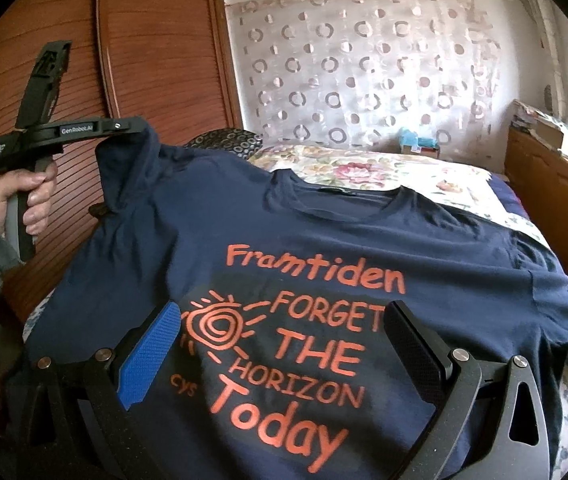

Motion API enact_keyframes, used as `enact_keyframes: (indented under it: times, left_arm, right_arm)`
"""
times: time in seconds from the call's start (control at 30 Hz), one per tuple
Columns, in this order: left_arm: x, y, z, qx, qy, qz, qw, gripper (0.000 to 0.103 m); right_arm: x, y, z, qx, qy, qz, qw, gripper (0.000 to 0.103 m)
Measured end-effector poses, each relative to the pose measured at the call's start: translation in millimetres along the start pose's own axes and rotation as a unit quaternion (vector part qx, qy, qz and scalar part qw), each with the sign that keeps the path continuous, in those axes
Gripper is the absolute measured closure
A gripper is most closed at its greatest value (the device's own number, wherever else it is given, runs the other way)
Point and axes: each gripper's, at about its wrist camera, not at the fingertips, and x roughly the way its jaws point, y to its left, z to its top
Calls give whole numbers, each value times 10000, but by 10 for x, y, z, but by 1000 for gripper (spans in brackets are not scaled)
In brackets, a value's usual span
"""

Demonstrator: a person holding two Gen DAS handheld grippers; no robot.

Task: Fold small clothes
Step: 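Fold the grasped side and sleeve over toward the shirt's center with left gripper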

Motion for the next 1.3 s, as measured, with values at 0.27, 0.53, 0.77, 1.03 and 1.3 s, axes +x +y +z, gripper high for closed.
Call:
enact_keyframes:
  times: [0.27,0.53,0.77,1.03,1.3]
  left_arm:
    - [-265,-57,-242,71,-8,-196,9998,52]
    - [-502,143,-348,-72,-224,82,9997,25]
    - [-585,399,-436,-379,-434,392,9976,25]
    - [-547,629,-497,-663,-430,615,9950,25]
    - [-454,875,-587,-931,-310,816,9918,25]
  right_arm:
    - [-12,-47,-2,26,28,-41,10000,2]
    - [102,22,186,-275,51,121,9995,5]
    - [456,188,534,-713,112,483,9962,22]
    - [1007,489,809,-1137,307,1126,9866,41]
    - [1565,759,988,-1269,577,1774,9742,51]
